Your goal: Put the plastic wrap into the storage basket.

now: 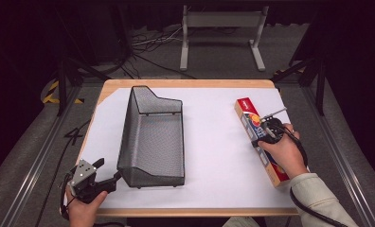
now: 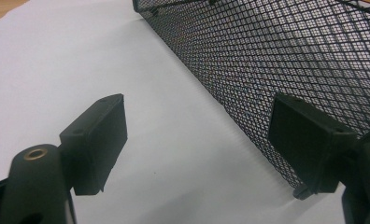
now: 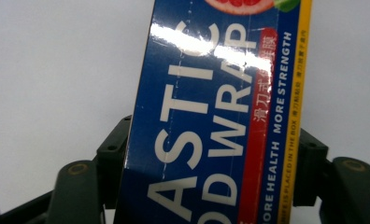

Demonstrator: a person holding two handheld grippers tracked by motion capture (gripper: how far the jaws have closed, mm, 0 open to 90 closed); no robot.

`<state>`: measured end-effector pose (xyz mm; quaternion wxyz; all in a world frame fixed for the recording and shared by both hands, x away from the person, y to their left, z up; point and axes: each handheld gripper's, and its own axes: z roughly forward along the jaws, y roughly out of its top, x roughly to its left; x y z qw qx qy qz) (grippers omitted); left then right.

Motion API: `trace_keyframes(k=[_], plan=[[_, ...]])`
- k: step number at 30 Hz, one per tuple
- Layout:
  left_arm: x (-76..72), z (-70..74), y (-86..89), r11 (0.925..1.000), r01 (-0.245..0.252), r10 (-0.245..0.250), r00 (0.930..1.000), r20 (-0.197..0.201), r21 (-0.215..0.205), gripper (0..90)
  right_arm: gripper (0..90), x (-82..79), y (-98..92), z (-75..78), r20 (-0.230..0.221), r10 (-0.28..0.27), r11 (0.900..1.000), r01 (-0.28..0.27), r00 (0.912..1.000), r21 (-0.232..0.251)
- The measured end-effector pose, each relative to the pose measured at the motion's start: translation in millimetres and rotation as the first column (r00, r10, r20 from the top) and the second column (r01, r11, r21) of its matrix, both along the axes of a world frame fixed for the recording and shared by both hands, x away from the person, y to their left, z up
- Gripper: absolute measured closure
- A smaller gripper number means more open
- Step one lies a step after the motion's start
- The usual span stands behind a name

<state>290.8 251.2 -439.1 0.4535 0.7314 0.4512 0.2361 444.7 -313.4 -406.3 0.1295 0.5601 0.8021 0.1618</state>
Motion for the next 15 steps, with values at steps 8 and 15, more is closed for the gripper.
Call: trace_keyframes(k=[8, 15], plan=[[0.6, -0.1, -0.8, 1.0000, -0.003, 0.003, 1.0000, -0.002, -0.003, 20.6, 40.1, -3.8, 2.3, 1.6, 0.014, -0.049, 0.999, 0.049, 0.9987, -0.007], [-1.5, -0.9, 2.3, 0.9999, -0.011, 0.011, 0.9999, -0.005, 0.001, 20.6, 40.7, -9.1, 8.2, 9.1, 0.019, -0.038, 0.999, 0.038, 0.9991, -0.003]])
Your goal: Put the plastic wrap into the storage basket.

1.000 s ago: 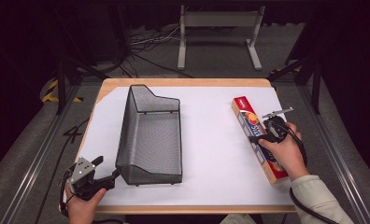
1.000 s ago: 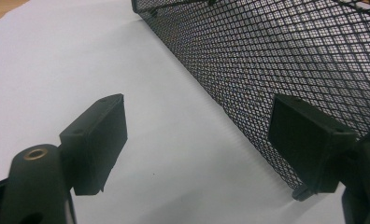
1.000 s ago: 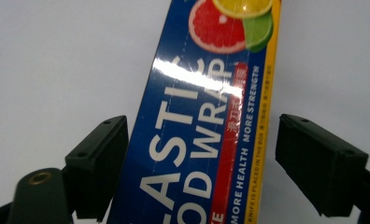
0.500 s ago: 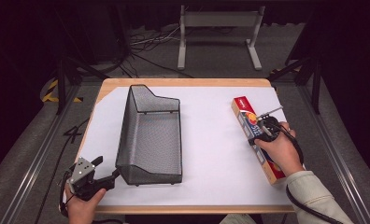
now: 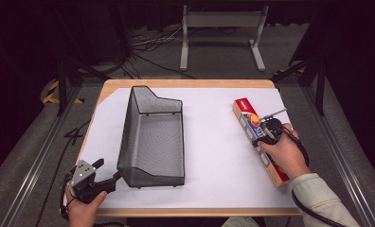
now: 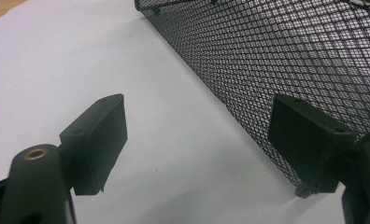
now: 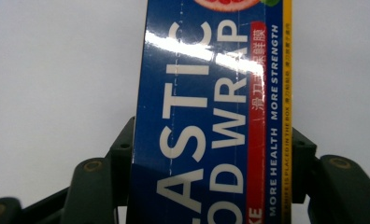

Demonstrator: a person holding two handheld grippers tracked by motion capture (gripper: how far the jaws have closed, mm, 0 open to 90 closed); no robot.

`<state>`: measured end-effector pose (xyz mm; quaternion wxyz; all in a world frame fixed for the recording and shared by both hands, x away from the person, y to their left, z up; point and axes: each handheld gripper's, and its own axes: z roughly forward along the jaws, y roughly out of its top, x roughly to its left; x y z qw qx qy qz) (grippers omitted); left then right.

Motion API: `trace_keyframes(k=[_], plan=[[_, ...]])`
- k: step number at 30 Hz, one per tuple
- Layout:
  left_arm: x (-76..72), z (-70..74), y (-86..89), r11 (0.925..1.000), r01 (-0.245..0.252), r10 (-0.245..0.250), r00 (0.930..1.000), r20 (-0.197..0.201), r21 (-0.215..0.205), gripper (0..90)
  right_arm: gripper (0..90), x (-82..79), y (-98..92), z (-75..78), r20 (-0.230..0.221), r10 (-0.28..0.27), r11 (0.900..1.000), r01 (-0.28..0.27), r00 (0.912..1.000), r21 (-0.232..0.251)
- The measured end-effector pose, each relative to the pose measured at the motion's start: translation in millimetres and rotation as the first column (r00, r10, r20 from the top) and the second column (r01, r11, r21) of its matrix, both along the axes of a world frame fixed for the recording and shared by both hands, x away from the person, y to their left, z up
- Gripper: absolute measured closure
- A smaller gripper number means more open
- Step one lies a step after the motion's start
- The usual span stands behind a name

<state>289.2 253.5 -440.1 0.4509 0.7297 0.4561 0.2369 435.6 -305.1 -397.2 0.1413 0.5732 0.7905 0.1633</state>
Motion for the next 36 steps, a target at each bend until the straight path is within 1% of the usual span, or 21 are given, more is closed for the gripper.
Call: trace_keyframes(k=[3, 7, 9, 13, 14, 15, 16, 21, 24, 25, 27, 30, 32, 36], plan=[[-1.7, 0.1, 1.7, 1.0000, -0.007, 0.007, 1.0000, 0.004, -0.003, 20.7, 40.7, -2.9, 3.6, 7.7, 0.041, 0.018, 1.000, -0.019, 0.9990, 0.011], [-2.2, 0.5, 1.5, 0.9999, -0.010, 0.010, 0.9999, 0.007, -0.005, 20.7, 40.7, -6.4, 8.4, 20.4, 0.096, 0.040, 0.998, -0.045, 0.9945, 0.052], [-1.9, 0.7, 0.6, 1.0000, -0.008, 0.008, 1.0000, 0.005, 0.002, 20.7, 40.7, -8.7, 12.2, 28.5, 0.117, 0.046, 0.996, -0.055, 0.9920, 0.069], [-1.5, 0.5, 0.5, 1.0000, -0.005, 0.005, 1.0000, 0.003, 0.001, 20.7, 40.7, -14.0, 20.2, 43.3, 0.155, 0.068, 0.993, -0.083, 0.9856, 0.090], [-1.5, 0.5, 0.5, 1.0000, -0.005, 0.005, 1.0000, 0.003, 0.001, 20.7, 40.7, -14.0, 20.2, 43.3, 0.155, 0.068, 0.993, -0.083, 0.9856, 0.090], [-1.0, 0.3, 0.9, 1.0000, -0.007, 0.007, 1.0000, 0.005, -0.003, 20.7, 40.6, -17.4, 25.8, 51.3, 0.170, 0.081, 0.990, -0.099, 0.9821, 0.098], [-1.0, 0.3, 0.9, 1.0000, -0.007, 0.007, 1.0000, 0.005, -0.003, 20.7, 40.6, -17.4, 25.8, 51.3, 0.170, 0.081, 0.990, -0.099, 0.9821, 0.098], [-0.6, 1.1, 0.3, 1.0000, -0.004, 0.004, 0.9999, 0.013, -0.004, 20.7, 40.7, -22.9, 38.5, 66.5, 0.199, 0.100, 0.984, -0.126, 0.9749, 0.122], [-0.8, 1.6, 0.8, 1.0000, -0.005, 0.005, 0.9999, 0.011, -0.003, 20.7, 40.7, -26.6, 46.3, 72.8, 0.220, 0.122, 0.982, -0.150, 0.9679, 0.118], [-0.8, 1.6, 0.8, 1.0000, -0.005, 0.005, 0.9999, 0.011, -0.003, 20.7, 40.7, -26.6, 46.3, 72.8, 0.220, 0.122, 0.982, -0.150, 0.9679, 0.118], [-0.5, 1.7, 0.9, 1.0000, -0.006, 0.006, 0.9999, 0.011, -0.006, 20.7, 40.6, -30.0, 53.3, 77.1, 0.232, 0.138, 0.977, -0.170, 0.9630, 0.129], [-0.2, 1.6, -0.2, 1.0000, -0.004, 0.004, 0.9999, 0.013, -0.008, 20.7, 40.6, -32.9, 61.1, 81.5, 0.235, 0.155, 0.971, -0.191, 0.9595, 0.141], [-0.2, 1.8, -0.3, 1.0000, -0.001, 0.001, 0.9999, 0.015, -0.001, 20.7, 40.7, -34.1, 68.0, 84.3, 0.233, 0.166, 0.967, -0.204, 0.9582, 0.152], [-0.8, 1.7, -0.2, 1.0000, 0.000, 0.000, 0.9999, 0.015, -0.003, 20.7, 40.6, -34.8, 82.9, 88.3, 0.225, 0.180, 0.960, -0.221, 0.9576, 0.174]])
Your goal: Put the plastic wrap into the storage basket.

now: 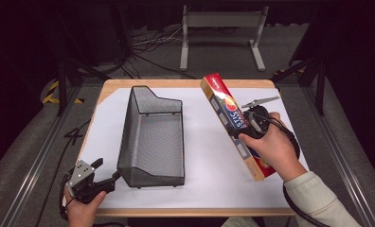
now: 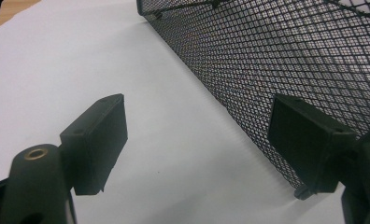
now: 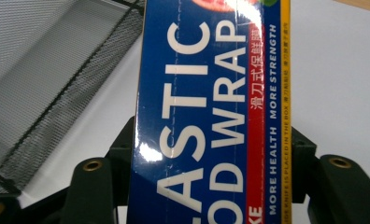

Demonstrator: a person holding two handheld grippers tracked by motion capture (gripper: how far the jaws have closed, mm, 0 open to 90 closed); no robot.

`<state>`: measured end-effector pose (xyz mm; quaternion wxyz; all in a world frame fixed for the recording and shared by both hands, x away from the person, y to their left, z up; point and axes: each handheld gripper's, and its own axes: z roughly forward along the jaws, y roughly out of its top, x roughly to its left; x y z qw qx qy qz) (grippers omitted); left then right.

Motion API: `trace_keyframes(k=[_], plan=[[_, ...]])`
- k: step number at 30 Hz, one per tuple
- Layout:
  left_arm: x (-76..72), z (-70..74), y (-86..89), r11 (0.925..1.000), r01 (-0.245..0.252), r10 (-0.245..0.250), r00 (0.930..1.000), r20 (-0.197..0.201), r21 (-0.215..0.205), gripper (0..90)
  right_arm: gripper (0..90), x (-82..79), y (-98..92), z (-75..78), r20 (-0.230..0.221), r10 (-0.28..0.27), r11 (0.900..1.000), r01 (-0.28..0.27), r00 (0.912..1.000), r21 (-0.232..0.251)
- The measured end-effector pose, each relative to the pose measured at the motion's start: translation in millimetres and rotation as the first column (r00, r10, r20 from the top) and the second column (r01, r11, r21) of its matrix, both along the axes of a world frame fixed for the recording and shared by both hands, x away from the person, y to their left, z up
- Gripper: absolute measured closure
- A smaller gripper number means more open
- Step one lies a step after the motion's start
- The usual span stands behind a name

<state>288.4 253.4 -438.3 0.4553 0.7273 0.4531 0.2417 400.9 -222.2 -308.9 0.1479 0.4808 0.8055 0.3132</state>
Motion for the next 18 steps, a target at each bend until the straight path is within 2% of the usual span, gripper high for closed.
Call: trace_keyframes(k=[6, 18], plan=[[-1.6, -0.5, 0.8, 1.0000, 0.002, -0.002, 1.0000, -0.002, 0.001, 20.8, 40.7, -0.1, 21.2, 2.7, -0.017, 0.033, 0.999, -0.032, 0.9993, 0.040], [-10.3, -0.4, 7.5, 0.9998, -0.020, 0.020, 0.9998, 0.002, -0.003, 20.7, 40.6, 0.2, 71.5, 7.8, -0.058, 0.098, 0.994, -0.094, 0.9936, 0.060]])
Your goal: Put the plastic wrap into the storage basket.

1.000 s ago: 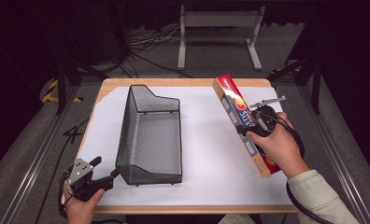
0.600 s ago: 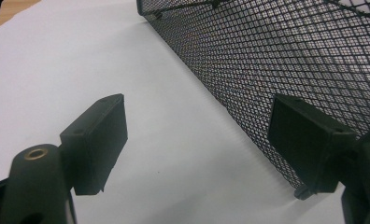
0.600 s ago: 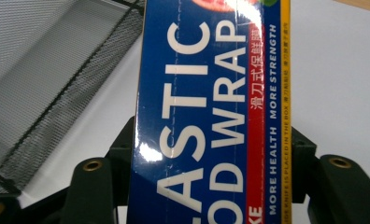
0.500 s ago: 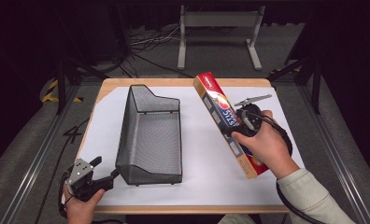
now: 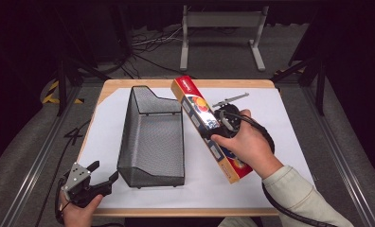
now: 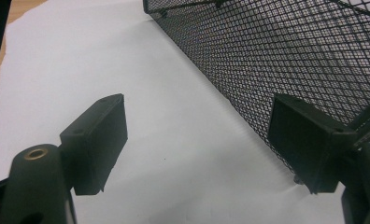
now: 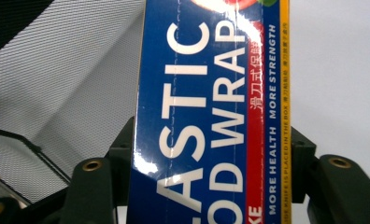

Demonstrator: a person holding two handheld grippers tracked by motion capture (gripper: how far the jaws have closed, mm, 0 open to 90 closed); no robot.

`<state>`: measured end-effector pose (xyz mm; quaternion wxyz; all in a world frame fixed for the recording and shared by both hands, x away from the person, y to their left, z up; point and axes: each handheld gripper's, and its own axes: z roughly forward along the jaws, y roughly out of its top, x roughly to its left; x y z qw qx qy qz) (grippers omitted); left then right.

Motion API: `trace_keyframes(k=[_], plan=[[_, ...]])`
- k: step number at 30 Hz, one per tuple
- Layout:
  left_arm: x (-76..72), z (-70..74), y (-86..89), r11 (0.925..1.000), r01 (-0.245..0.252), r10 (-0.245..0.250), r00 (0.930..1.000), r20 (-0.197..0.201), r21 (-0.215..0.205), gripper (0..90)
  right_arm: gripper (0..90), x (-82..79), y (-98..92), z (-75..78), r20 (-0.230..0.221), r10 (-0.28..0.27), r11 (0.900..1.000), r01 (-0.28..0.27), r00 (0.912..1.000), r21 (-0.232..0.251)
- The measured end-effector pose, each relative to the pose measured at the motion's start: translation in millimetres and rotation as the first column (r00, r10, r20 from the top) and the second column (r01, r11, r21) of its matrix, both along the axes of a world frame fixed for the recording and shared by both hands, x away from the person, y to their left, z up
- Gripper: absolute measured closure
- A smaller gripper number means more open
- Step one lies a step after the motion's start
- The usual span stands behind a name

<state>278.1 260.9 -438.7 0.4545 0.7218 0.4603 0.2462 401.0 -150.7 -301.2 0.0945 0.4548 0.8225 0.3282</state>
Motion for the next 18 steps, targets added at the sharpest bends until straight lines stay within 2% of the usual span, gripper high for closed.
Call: trace_keyframes(k=[9, 18], plan=[[-7.7, 0.4, 7.2, 0.9997, -0.023, 0.023, 0.9997, 0.006, -0.005, 20.7, 40.5, 1.4, 30.1, 6.0, -0.004, 0.061, 0.997, -0.061, 0.9981, 0.041], [-8.7, 0.3, 5.5, 0.9998, -0.016, 0.016, 0.9999, 0.007, 0.007, 20.7, 40.5, 1.3, 53.2, 5.1, -0.037, 0.084, 0.995, -0.082, 0.9958, 0.056]])
